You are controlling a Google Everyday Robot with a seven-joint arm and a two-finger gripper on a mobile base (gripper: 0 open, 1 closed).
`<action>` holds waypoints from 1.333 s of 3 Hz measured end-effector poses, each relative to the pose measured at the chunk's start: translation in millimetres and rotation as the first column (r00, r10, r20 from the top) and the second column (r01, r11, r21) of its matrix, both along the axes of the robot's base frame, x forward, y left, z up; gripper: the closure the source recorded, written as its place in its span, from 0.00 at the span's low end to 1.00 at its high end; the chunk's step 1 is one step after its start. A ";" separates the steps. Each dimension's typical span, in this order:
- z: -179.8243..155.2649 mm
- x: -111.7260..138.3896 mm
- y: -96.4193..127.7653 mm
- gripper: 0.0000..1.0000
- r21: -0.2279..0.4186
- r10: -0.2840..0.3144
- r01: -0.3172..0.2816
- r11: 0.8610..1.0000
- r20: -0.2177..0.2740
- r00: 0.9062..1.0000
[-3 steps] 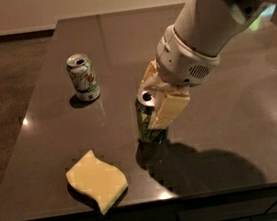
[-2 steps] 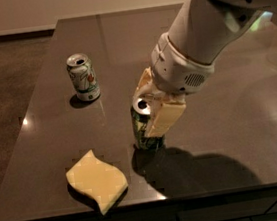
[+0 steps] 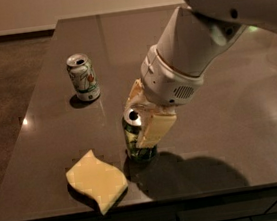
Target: Move green can near sponge
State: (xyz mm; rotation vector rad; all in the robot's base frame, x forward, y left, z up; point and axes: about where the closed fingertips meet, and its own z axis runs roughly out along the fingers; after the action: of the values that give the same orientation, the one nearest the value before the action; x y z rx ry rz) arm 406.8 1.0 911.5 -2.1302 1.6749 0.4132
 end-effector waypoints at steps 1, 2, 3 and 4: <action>-4.6 -4.2 7.4 0.59 0.004 0.005 -0.005 1.000 -0.015 1.000; -6.3 -8.8 13.9 0.36 0.008 0.013 -0.013 1.000 -0.019 1.000; -6.8 -12.8 17.5 0.12 0.010 0.017 -0.017 1.000 -0.016 1.000; -5.3 -13.7 18.4 0.00 0.009 0.019 -0.018 1.000 -0.012 1.000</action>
Offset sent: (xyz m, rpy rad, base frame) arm -0.0130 0.0195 -0.0110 0.0130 0.0314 0.0182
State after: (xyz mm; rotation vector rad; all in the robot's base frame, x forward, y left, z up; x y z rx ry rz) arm 393.1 19.4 906.2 -2.1426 1.6581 0.4389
